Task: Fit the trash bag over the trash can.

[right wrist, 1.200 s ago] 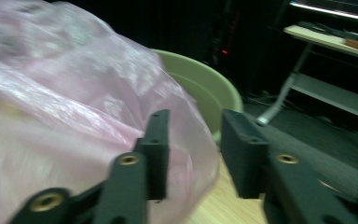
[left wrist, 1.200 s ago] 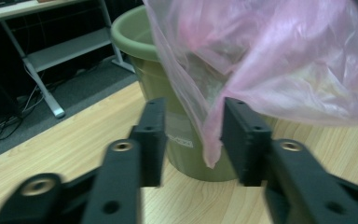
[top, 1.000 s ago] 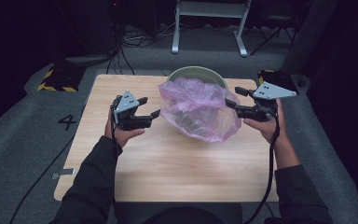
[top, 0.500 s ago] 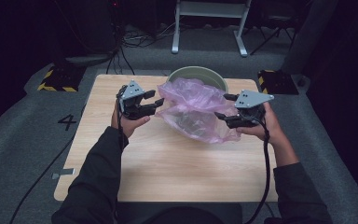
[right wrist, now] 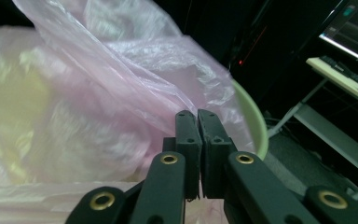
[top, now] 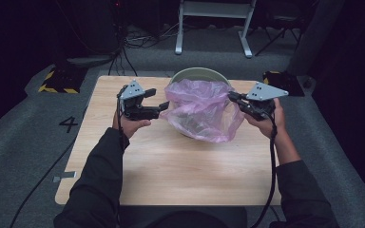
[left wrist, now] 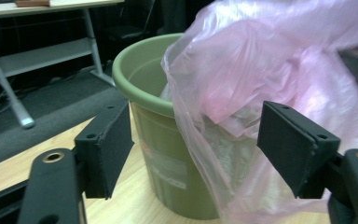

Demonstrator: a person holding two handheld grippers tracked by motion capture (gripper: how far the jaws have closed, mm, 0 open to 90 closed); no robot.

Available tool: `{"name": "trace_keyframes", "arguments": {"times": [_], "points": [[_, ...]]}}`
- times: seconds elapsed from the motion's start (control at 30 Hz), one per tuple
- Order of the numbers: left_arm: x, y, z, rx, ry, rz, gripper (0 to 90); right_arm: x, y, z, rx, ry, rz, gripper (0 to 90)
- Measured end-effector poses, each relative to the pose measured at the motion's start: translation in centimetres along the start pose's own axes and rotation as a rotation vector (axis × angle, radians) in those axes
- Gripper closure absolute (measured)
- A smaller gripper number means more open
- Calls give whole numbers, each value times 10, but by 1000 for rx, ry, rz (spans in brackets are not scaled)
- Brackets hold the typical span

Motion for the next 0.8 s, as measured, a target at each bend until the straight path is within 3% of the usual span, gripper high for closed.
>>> {"name": "trace_keyframes", "arguments": {"times": [0.07,0.13,0.23,0.27,0.37,0.43,0.53,0.57,0.63,0.8], "points": [[3,-7,1,-8,1,12,245,-2,-2,-2,-2,-11,-14,891],[6,-13,-1,10,9,24,235,-3,-4,-3,0,-12,-20,892],[5,-20,2,-7,-24,29,238,-5,-7,-3,-17,-18,-36,891],[2,-21,6,-32,-37,28,256,-6,-8,-4,-20,-13,-41,891],[-4,-23,11,-43,-61,15,388,-9,-10,-5,-32,-27,-66,891],[-6,-23,13,-40,-93,22,577,-10,-11,-7,-34,-40,-83,891],[-11,-24,15,-45,-156,14,747,-11,-12,-9,-41,-57,-103,890],[-13,-24,15,-39,-158,7,820,-10,-13,-11,-34,-58,-104,890],[-17,-22,17,-41,-167,-10,892,-9,-14,-13,-29,-68,-106,890],[-23,-19,30,-83,-150,-13,900,0,-19,-32,52,-85,-72,891]]}}
Point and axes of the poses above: each handheld gripper's, and its own axes: y roughly backward along the jaws, x roughly out of its underside, z roughly to its left, the point moved 10 cm from there along -y, roughly forward along the jaws, and after that the axes turned 13 degrees about -z, right-handed, at the moved point
